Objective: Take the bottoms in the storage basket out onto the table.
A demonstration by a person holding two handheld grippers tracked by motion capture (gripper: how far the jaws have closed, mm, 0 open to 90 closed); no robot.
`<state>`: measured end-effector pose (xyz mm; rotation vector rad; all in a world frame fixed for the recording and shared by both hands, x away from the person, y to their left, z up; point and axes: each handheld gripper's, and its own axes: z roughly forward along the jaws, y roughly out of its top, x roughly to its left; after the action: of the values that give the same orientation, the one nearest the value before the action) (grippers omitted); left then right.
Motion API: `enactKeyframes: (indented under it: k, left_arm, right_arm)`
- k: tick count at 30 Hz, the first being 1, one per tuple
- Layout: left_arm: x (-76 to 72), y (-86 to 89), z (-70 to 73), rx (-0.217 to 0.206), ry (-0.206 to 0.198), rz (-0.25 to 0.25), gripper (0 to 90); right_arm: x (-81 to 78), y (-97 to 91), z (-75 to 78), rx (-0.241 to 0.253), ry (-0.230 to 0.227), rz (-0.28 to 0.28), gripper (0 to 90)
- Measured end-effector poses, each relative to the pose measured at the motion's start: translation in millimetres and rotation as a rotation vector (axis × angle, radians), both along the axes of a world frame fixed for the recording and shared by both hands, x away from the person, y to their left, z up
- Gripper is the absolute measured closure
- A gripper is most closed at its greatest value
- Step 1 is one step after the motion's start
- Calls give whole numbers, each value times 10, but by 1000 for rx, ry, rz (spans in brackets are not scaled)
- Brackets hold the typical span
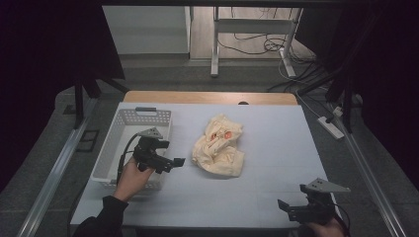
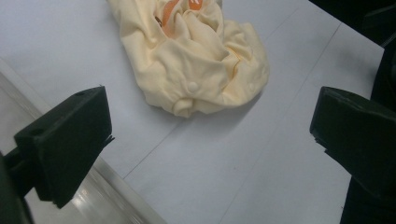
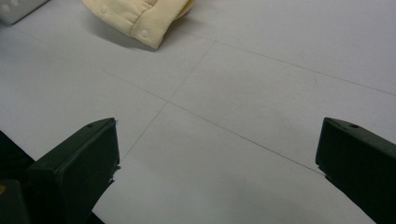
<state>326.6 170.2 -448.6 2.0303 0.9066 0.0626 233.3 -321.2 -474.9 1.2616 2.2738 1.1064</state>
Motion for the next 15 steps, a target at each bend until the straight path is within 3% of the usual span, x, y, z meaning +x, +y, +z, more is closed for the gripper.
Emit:
enactKeyframes:
  k: [15]
  left_arm:
    - [-100,118,-13,-17,8,20,1]
  right_arm:
    - [0,0,0,0,0,-1,0]
